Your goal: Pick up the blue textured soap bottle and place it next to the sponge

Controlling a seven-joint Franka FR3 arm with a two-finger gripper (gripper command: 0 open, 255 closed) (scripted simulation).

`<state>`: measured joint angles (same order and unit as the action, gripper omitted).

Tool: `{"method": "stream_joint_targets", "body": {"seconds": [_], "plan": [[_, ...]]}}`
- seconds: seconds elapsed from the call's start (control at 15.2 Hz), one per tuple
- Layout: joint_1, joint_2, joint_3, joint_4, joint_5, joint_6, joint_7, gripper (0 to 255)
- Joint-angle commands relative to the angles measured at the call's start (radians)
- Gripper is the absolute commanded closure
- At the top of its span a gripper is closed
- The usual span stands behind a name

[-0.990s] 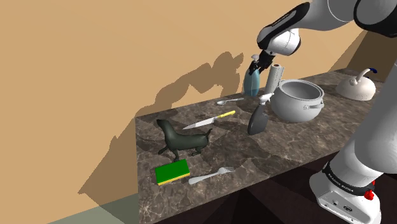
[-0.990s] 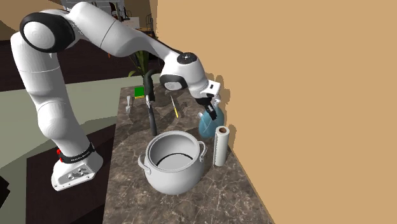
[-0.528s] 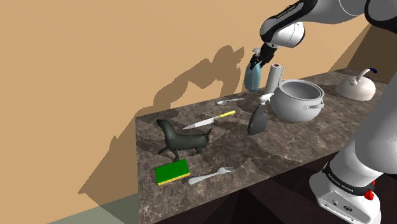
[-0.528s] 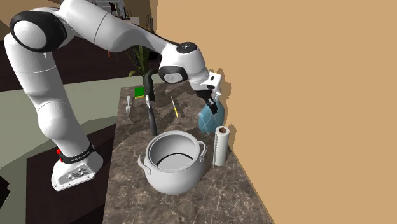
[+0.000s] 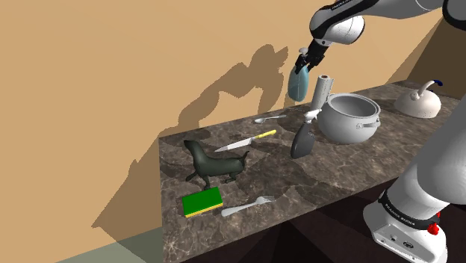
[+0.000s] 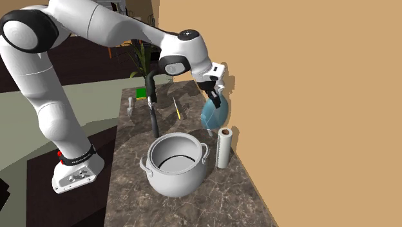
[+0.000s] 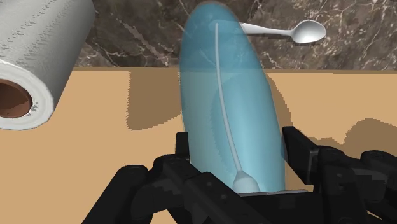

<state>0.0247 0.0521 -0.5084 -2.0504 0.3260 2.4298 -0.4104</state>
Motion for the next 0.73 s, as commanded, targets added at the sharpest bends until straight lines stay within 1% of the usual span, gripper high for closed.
{"method": "stream_joint_targets", "body": {"seconds": [0.0,0.66], "plan": [[0.002,-0.015,-0.001,0.012,-0.020,-0.022,0.019,255],[0.003,-0.058,-0.003,0.101,-0.080,-0.142,0.077,255]]}}
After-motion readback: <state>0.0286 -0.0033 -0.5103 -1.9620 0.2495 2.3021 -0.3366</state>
